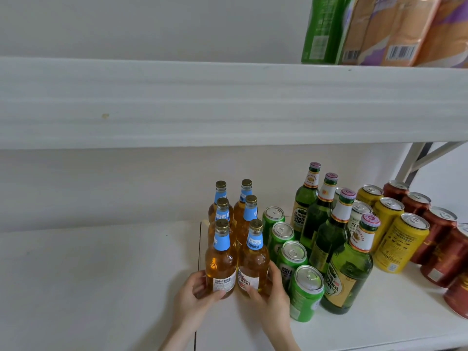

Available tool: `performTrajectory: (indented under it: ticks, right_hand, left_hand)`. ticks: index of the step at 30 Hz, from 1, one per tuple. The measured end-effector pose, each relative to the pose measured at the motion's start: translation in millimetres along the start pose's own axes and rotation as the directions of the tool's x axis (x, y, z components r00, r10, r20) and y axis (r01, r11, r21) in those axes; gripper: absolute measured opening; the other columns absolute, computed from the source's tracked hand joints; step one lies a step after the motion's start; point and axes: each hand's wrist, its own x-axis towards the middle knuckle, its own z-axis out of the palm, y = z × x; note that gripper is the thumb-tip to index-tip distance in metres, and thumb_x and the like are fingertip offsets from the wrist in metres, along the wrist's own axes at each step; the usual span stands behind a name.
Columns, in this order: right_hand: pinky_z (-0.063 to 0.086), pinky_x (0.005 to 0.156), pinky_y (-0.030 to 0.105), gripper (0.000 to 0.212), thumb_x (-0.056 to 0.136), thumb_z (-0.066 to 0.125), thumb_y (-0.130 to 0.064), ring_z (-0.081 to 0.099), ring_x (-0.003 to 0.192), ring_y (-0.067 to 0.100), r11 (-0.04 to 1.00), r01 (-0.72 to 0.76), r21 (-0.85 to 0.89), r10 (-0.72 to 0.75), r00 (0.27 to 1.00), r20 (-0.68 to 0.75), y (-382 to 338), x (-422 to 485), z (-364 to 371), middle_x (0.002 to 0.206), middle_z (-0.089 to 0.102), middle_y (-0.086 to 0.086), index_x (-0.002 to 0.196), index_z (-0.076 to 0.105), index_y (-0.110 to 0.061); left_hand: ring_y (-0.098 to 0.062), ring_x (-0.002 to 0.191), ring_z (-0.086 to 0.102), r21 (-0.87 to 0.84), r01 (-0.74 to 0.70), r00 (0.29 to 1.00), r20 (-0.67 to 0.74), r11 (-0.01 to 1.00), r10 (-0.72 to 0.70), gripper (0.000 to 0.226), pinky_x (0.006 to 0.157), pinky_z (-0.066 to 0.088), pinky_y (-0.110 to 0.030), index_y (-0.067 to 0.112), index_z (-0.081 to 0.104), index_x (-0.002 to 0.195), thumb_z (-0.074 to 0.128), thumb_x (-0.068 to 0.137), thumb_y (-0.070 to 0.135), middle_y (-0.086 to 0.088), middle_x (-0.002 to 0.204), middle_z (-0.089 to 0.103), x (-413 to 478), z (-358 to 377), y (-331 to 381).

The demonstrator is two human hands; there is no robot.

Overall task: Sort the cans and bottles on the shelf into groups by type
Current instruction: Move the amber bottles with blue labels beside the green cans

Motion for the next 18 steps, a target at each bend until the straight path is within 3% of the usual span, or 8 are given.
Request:
performTrajectory:
  ticks: [4, 9, 14, 18]
  right_hand:
    - [0.052, 0.090, 0.019, 0.080, 0.072, 0.083, -0.012, 0.065, 0.103, -0.003, 1.000, -0.017, -0.011, 0.017, 1.000, 0.013, 2.3, 6.9, -0.8, 0.116, 0.066, -0.020, 0.133, 0.043, -0.045]
    - [0.050, 0.096, 0.026, 0.080, 0.067, 0.083, -0.023, 0.063, 0.105, -0.004, 0.998, -0.061, -0.033, 0.063, 0.997, 0.044, 1.4, 14.2, -0.1, 0.117, 0.063, -0.028, 0.132, 0.043, -0.045]
    - [0.044, 0.081, 0.003, 0.079, 0.062, 0.082, -0.023, 0.061, 0.099, -0.014, 0.994, -0.088, -0.072, 0.092, 0.994, 0.061, -2.3, 19.1, -1.6, 0.105, 0.061, -0.043, 0.124, 0.042, -0.051]
    - [0.043, 0.082, 0.003, 0.082, 0.067, 0.083, -0.022, 0.059, 0.099, -0.017, 0.984, -0.092, -0.155, 0.103, 0.993, 0.063, -9.5, 17.3, -3.8, 0.111, 0.060, -0.036, 0.134, 0.040, -0.043]
  left_hand:
    - [-0.007, 0.088, 0.070, 0.009, 0.016, 1.000, -0.009, 1.000, -0.016, 0.056, 0.079, 0.055, -0.025, 0.031, 0.064, 0.096, 0.094, 0.055, 0.010, 0.011, 0.089, 0.074, 3.5, 1.8, -1.5]
    - [-0.013, 0.090, 0.069, 0.019, 0.060, 0.998, -0.022, 0.998, -0.060, 0.059, 0.087, 0.054, -0.036, 0.029, 0.065, 0.095, 0.097, 0.048, 0.015, 0.006, 0.089, 0.074, 5.9, 3.6, -1.6]
    - [-0.011, 0.090, 0.067, 0.062, 0.100, 0.995, 0.012, 0.993, -0.101, 0.061, 0.089, 0.052, -0.034, 0.029, 0.065, 0.095, 0.097, 0.044, 0.021, 0.010, 0.090, 0.072, 6.0, 3.1, 8.7]
    - [-0.011, 0.090, 0.067, 0.172, 0.052, 0.997, 0.038, 0.984, -0.060, 0.058, 0.083, 0.049, -0.026, 0.027, 0.063, 0.099, 0.095, 0.051, 0.023, 0.009, 0.089, 0.072, 3.6, 0.3, 15.6]
